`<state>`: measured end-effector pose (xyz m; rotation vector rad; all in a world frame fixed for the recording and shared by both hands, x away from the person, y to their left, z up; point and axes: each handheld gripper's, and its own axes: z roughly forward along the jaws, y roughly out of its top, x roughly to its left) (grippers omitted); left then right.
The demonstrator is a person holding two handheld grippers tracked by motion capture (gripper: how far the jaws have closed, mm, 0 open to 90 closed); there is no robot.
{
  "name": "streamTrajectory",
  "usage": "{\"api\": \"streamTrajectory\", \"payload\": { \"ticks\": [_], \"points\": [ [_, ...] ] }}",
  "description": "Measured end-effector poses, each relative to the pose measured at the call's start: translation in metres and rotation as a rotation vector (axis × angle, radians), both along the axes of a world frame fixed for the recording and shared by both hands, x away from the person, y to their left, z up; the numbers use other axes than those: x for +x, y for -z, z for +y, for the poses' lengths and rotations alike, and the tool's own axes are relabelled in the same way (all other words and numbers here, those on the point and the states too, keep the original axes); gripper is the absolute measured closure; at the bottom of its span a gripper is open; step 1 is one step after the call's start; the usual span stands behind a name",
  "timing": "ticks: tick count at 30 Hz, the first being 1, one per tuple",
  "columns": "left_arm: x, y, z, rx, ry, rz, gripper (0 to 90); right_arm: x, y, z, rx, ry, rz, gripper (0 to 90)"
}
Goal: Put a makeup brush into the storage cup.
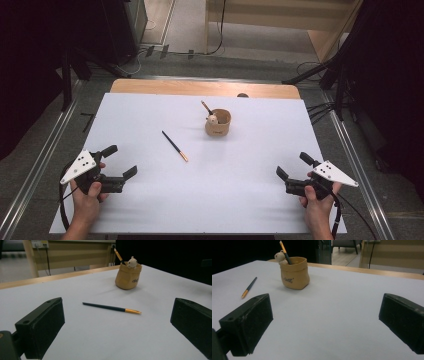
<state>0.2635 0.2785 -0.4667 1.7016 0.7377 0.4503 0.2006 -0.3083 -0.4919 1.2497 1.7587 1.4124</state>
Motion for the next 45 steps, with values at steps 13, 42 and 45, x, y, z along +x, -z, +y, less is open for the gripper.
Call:
{"api": "streamTrajectory", "payload": {
  "ticks": [13,42,45],
  "points": [
    [0.027,-0.011,-0.031,-0.025,0.060,-0.022,0.0,-0.003,-0.002,0.000,0.015,0.001,-0.001,0.0],
    [0.108,-0.021,-0.098,0.036,0.161,0.028,0.0,0.001,0.000,0.001,0.031,-0.014,0.006,0.0],
    [0.113,-0.022,-0.103,0.058,0.169,0.033,0.0,0.001,0.001,0.001,0.029,-0.012,0.007,0.0]
  ]
}}
